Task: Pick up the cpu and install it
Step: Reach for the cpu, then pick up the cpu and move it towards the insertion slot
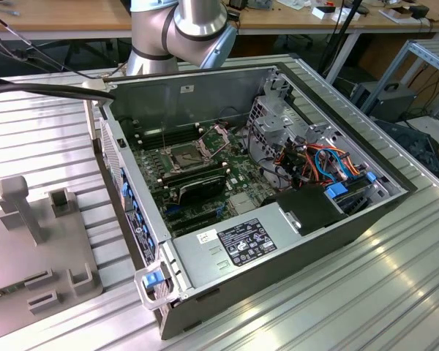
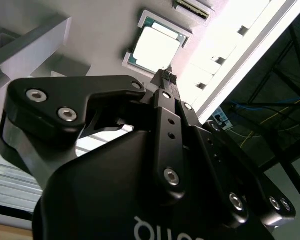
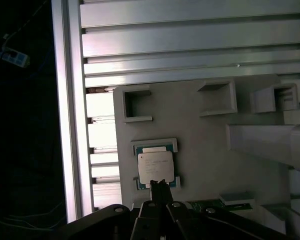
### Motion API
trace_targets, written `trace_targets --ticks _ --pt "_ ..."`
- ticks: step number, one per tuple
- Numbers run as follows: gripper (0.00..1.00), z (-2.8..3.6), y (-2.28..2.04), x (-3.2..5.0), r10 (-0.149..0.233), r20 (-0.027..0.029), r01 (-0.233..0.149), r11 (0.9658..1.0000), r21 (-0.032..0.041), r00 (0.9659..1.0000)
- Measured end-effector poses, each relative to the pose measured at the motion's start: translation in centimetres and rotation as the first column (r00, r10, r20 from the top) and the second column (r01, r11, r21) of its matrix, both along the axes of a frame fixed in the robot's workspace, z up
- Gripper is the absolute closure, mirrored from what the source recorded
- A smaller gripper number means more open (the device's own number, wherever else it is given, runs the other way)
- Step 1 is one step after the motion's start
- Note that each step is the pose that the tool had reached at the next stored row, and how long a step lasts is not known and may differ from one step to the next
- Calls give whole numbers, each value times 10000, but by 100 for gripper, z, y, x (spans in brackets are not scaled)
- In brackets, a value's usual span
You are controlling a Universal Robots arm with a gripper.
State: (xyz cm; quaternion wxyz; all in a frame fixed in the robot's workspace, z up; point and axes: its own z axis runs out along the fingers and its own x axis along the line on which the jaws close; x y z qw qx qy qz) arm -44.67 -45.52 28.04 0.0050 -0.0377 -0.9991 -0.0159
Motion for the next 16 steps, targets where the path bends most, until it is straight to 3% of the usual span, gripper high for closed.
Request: trace_targets --ticks 2,7,16 --pt "89 -2 -1 0 0 -1 0 10000 -1 10000" --pt "89 -91 0 1 0 -1 0 10000 -1 10000" --pt "89 -101 0 1 0 0 0 10000 0 10000"
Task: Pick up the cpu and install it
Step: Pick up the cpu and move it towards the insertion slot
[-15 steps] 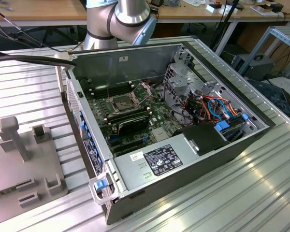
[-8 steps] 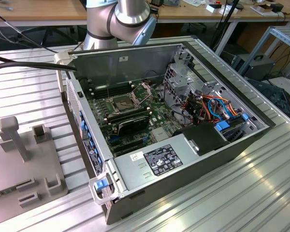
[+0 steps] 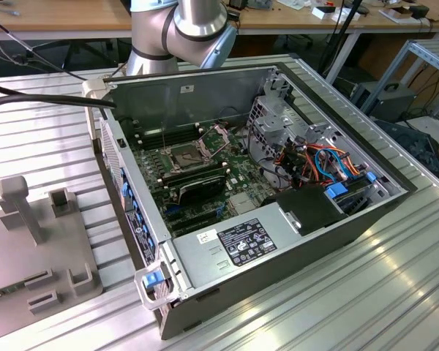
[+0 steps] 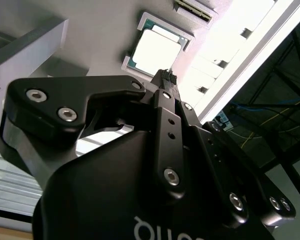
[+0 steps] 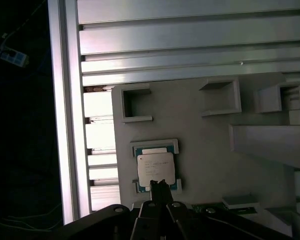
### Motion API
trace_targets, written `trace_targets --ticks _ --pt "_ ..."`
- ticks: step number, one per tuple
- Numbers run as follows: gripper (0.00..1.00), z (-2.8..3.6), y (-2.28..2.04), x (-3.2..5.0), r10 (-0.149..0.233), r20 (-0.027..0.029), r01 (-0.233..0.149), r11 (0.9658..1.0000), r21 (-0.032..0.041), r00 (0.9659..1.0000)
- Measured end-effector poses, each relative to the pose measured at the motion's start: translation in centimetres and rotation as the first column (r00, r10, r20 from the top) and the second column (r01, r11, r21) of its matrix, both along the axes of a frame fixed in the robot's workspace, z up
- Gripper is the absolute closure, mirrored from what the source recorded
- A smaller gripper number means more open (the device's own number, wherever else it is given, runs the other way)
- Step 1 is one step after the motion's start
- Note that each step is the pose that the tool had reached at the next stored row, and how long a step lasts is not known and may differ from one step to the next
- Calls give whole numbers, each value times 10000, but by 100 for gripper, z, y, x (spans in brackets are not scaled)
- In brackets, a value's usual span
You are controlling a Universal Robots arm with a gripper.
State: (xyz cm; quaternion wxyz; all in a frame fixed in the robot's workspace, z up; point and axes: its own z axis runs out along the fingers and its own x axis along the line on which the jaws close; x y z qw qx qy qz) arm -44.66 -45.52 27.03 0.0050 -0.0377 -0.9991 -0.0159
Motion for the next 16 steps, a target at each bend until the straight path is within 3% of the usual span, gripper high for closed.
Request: trace_targets --ticks 6,11,12,15,16 --pt "89 -2 0 0 0 0 0 10000 0 10000" --pt "58 -3 0 0 0 0 0 10000 0 10000" --pt "58 -4 0 0 0 0 0 10000 0 10000" --pt "40 -5 0 0 0 0 0 10000 0 10000" --pt "40 -5 0 0 0 0 0 10000 0 10000"
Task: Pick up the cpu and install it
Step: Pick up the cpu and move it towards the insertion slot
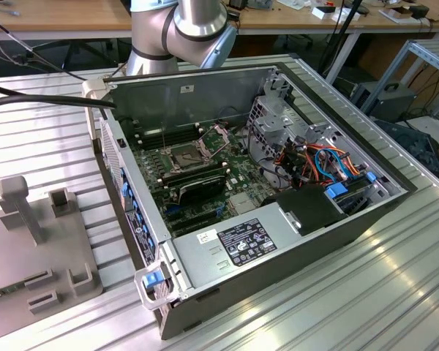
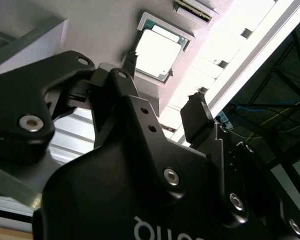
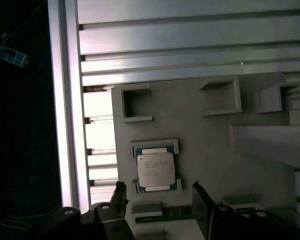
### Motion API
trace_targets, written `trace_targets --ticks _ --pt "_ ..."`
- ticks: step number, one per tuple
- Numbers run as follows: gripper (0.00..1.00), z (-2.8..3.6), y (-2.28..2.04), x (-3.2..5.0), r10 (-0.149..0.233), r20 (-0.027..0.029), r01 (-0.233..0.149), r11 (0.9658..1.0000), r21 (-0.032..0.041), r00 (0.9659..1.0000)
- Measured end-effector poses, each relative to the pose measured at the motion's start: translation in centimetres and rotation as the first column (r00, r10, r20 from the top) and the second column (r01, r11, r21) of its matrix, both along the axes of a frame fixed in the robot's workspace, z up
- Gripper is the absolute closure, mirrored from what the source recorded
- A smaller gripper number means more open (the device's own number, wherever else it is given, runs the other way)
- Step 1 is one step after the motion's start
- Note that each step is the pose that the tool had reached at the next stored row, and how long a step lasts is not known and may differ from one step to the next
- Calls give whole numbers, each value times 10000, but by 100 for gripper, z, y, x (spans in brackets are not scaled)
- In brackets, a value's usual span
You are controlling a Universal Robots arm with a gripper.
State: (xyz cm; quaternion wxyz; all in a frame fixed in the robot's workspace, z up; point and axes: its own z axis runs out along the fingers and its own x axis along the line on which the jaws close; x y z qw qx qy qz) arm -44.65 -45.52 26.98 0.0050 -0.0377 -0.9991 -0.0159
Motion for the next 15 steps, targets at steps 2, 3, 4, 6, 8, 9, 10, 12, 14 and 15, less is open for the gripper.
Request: trace_targets --ticks 2,3,4,6,8,9,10,12,14,15 --pt "34 0 0 0 0 0 0 10000 0 10000" --pt "34 -4 0 0 0 1 0 10000 1 10000" --pt "34 -13 0 1 0 6 0 10000 4 10000" --pt "34 -60 0 0 0 1 0 10000 1 10000" --pt "34 -115 0 0 0 1 0 10000 1 10000" --pt "34 -120 0 0 0 -1 0 10000 0 10000" --pt "34 -122 0 0 0 -2 0 10000 -2 10000" --pt "34 -125 0 0 0 0 0 10000 0 10000" --pt "34 -126 0 0 0 0 0 10000 0 10000" --pt "34 -126 0 0 0 -1 0 10000 0 10000"
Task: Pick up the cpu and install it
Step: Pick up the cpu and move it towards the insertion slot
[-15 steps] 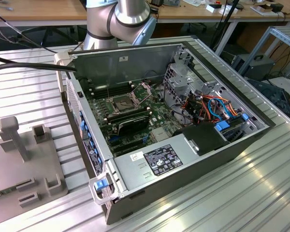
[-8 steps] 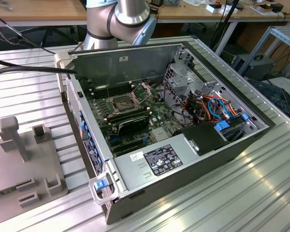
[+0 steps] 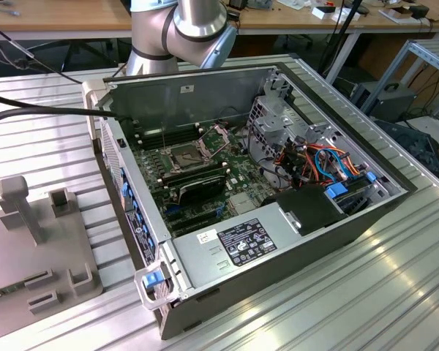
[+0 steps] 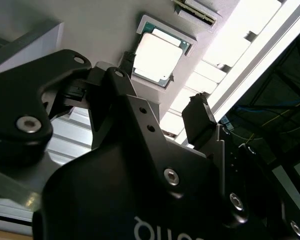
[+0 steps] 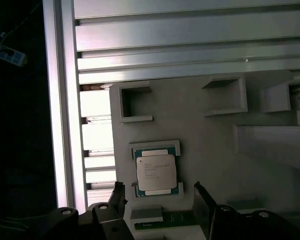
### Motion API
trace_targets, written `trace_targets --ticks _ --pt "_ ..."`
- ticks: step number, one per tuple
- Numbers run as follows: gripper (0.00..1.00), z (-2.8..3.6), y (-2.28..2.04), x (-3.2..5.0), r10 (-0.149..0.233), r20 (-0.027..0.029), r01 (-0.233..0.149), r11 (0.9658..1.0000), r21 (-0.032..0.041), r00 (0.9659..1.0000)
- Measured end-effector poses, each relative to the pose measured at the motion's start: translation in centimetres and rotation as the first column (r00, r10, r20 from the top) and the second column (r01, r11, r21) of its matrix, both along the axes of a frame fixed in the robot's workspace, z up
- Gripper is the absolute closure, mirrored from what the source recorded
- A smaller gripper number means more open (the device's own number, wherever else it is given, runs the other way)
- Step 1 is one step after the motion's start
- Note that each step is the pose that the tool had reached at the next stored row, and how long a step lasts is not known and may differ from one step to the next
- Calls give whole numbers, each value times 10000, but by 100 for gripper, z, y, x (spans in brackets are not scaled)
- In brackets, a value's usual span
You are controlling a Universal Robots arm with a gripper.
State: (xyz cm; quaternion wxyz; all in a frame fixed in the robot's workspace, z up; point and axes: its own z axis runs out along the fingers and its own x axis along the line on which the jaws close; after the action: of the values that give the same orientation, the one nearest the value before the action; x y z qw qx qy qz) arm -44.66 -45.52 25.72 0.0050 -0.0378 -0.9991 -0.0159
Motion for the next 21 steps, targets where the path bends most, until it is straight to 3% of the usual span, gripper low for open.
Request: trace_targets --ticks 21 --pt "34 -53 0 0 0 -1 0 10000 -1 10000"
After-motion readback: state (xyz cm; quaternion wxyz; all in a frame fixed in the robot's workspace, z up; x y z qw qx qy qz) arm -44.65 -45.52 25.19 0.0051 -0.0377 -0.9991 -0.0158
